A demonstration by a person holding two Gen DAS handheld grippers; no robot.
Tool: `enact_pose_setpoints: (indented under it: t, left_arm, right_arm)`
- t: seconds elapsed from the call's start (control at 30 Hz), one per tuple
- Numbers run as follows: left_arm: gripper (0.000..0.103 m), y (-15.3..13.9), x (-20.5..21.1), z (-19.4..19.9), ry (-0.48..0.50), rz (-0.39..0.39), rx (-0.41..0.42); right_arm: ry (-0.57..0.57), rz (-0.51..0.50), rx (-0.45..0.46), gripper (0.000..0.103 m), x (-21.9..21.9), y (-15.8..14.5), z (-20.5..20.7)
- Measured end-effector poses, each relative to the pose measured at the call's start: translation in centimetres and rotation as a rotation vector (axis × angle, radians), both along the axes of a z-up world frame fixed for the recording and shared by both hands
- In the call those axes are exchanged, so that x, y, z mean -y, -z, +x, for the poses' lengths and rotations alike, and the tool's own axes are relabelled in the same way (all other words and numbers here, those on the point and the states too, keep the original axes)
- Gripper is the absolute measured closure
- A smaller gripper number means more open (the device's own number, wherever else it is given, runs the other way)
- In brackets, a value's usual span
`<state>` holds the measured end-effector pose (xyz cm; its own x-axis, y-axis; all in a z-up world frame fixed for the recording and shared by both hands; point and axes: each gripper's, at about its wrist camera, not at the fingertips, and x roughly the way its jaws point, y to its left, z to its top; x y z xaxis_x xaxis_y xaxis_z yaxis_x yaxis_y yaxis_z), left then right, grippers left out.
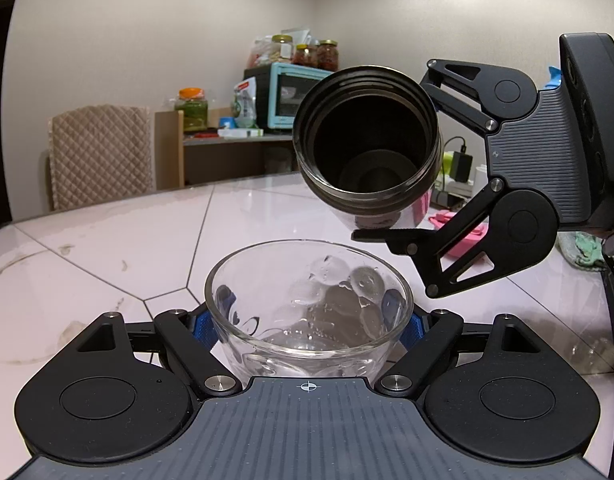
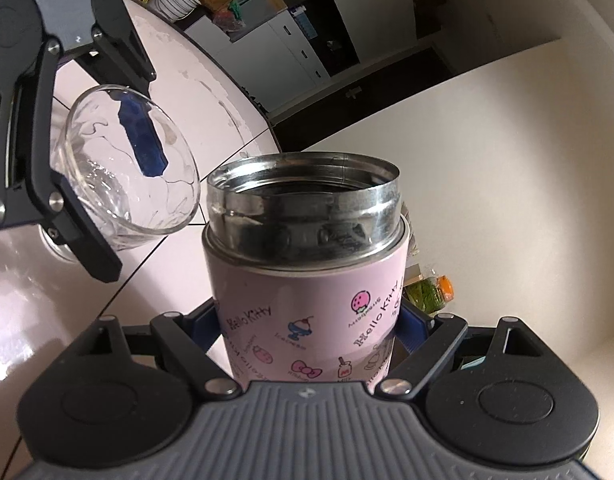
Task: Unscrew bottle cap and pour
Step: 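Lower the upright pink jar beside the tumbler with the right gripper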
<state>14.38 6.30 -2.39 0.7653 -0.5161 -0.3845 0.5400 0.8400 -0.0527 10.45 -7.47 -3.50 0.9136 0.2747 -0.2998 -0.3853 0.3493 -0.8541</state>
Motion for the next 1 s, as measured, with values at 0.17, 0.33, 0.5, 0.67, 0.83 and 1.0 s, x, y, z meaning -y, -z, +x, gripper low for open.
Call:
enact_pose_setpoints:
  t: [0.17,0.33,0.5,0.67,0.83,1.0]
  left_arm:
    - [0.016,0.0,0.0,0.0,-0.001,0.0,0.0]
    - [0.016,0.0,0.0,0.0,-0.001,0.0,-0.001]
    - [0.016,0.0,0.0,0.0,-0.001,0.0,-0.001]
    - [0.016,0.0,0.0,0.0,-0.001,0.0,-0.001]
    - [0.016,0.0,0.0,0.0,-0.001,0.0,-0.001]
    - [0.016,0.0,0.0,0.0,-0.001,0.0,-0.001]
  right_arm:
    - [0.013,0.04,-0.036,0.015,0.5,-0.1,0.2]
    - [0.024,0.066,-0.058,0.015,1.1,-0.3,0.1]
    - [0.033,0.09,-0.079,0.015,2.0,-0.2,0.0]
    - [0.043,0.119,-0.105,0.015,2.8,-0.4,-0.1]
    - [0.048,0.153,-0.125,0.015,3.6,-0.7,-0.2]
    - [0.051,0.194,-0.145,0.015,4.2,-1.5,-0.1]
